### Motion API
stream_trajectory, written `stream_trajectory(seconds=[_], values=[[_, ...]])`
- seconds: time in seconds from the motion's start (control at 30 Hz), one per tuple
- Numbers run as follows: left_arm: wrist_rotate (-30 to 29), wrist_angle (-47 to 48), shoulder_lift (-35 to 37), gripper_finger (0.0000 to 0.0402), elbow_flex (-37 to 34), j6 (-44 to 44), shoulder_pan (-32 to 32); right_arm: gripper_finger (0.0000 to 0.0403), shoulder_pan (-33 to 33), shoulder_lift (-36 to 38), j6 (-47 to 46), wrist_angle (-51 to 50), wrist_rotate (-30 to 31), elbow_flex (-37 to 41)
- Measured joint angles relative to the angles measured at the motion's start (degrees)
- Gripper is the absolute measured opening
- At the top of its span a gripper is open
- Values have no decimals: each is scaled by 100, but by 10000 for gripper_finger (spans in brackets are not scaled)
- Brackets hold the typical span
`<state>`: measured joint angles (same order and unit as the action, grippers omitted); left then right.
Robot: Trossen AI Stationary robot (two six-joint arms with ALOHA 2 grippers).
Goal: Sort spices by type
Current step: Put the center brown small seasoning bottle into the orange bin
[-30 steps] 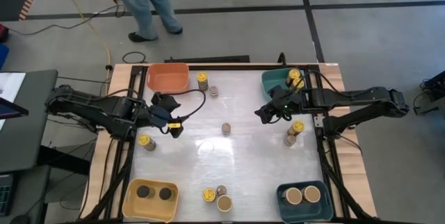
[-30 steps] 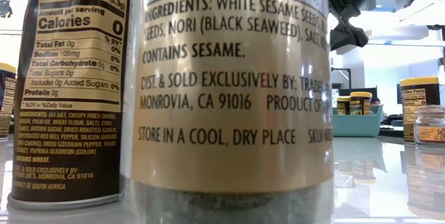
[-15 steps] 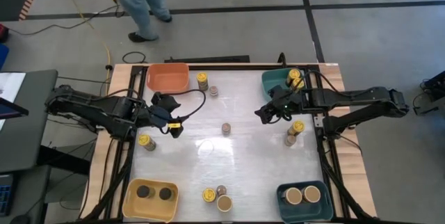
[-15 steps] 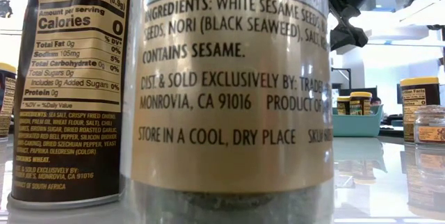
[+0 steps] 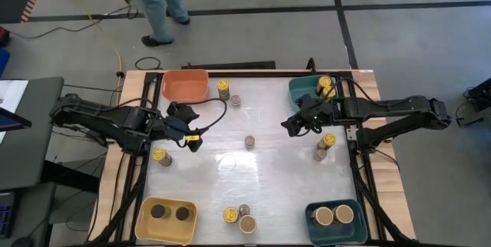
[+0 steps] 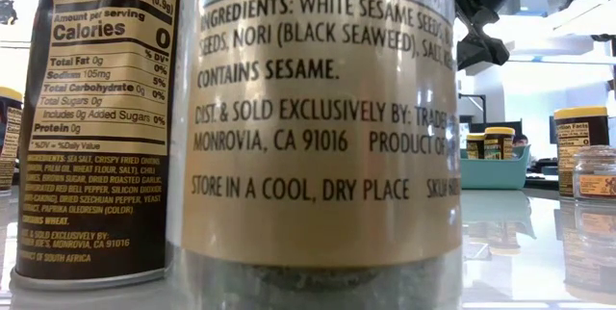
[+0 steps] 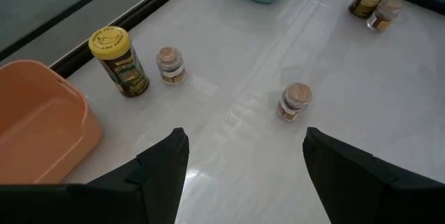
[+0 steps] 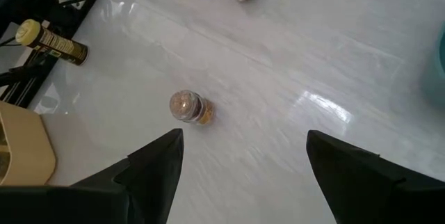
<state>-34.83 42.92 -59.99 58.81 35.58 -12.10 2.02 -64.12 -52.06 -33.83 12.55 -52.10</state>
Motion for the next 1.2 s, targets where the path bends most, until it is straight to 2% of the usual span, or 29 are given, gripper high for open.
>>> stream_trajectory(seconds=[0.9,1.2], values=[[0,4,0,270,0,-8,-2,331,0,0,3,1,-1,0],[0,4,0,291,0,6,-2,331,-1,0,3,1,-1,0]])
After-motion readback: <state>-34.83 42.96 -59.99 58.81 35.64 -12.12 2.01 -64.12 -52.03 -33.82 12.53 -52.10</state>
